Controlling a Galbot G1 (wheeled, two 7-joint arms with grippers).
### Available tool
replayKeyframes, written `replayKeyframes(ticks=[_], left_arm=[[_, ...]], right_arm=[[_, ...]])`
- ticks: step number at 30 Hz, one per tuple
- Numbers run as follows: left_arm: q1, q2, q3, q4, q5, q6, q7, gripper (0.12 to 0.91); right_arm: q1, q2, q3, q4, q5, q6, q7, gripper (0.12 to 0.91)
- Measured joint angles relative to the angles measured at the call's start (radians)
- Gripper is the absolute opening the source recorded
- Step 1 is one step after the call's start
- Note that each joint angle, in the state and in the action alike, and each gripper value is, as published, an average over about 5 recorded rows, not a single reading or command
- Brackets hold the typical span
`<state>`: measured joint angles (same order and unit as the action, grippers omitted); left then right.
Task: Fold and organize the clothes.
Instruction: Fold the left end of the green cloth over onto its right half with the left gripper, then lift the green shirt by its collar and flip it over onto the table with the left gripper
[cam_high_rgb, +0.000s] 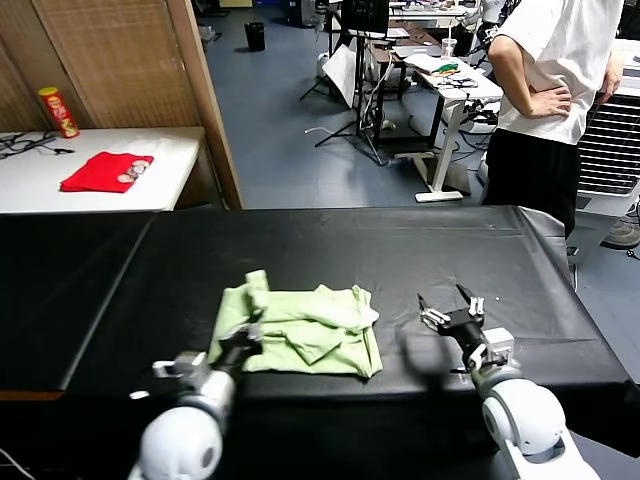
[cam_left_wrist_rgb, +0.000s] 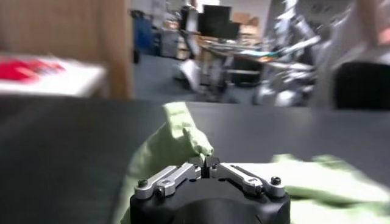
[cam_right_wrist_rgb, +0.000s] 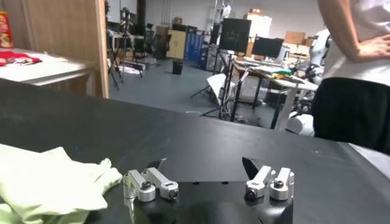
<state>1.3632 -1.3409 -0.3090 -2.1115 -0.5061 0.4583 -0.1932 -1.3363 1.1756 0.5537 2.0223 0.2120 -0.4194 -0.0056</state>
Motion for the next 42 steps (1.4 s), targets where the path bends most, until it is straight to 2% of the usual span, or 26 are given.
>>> replayKeyframes(ticks=[3, 8, 17, 19, 22, 24, 28, 30, 33, 38, 42], left_arm=[[-0.044, -0.053, 0.067, 0.026, -0.031, 0.009, -0.011, 0.153], [-0.098, -0.112, 0.145, 0.070, -0.028, 0.011, -0.014, 0.153], [-0.109, -0.141, 0.183, 0.094, -0.016, 0.016, -0.018, 0.154], [-0.105, -0.151, 0.184, 0.099, -0.012, 0.017, -0.020, 0.182], [-0.096, -0.168, 0.185, 0.106, -0.015, 0.018, -0.022, 0.307], [-0.090, -0.182, 0.185, 0.110, -0.027, 0.019, -0.025, 0.424], [-0.076, -0.210, 0.178, 0.105, -0.046, 0.019, -0.032, 0.609], [-0.068, -0.214, 0.168, 0.092, -0.028, 0.015, -0.027, 0.698], [-0.053, -0.191, 0.142, 0.057, 0.023, -0.002, -0.005, 0.789], [-0.025, -0.082, 0.054, -0.012, 0.042, -0.020, 0.005, 0.798], [0.002, 0.015, -0.040, -0.032, 0.054, -0.038, 0.002, 0.798]], right_arm=[[-0.011, 0.006, 0.010, -0.001, -0.012, 0.001, 0.000, 0.798], [-0.016, 0.016, 0.009, -0.004, -0.028, 0.002, -0.001, 0.798], [0.005, 0.009, -0.017, -0.023, -0.033, 0.000, -0.008, 0.798], [0.011, 0.003, -0.025, -0.028, -0.027, 0.000, -0.012, 0.798], [0.023, -0.009, -0.042, -0.036, 0.000, -0.001, -0.020, 0.798], [0.033, -0.019, -0.055, -0.040, 0.025, -0.002, -0.027, 0.798], [0.059, -0.040, -0.093, -0.043, 0.085, -0.008, -0.045, 0.798], [0.077, -0.050, -0.120, -0.043, 0.116, -0.013, -0.058, 0.798], [0.110, -0.056, -0.174, -0.043, 0.152, -0.020, -0.077, 0.798], [0.181, -0.044, -0.281, -0.042, 0.193, -0.035, -0.079, 0.798], [0.258, -0.024, -0.375, -0.052, 0.200, -0.069, -0.047, 0.798]])
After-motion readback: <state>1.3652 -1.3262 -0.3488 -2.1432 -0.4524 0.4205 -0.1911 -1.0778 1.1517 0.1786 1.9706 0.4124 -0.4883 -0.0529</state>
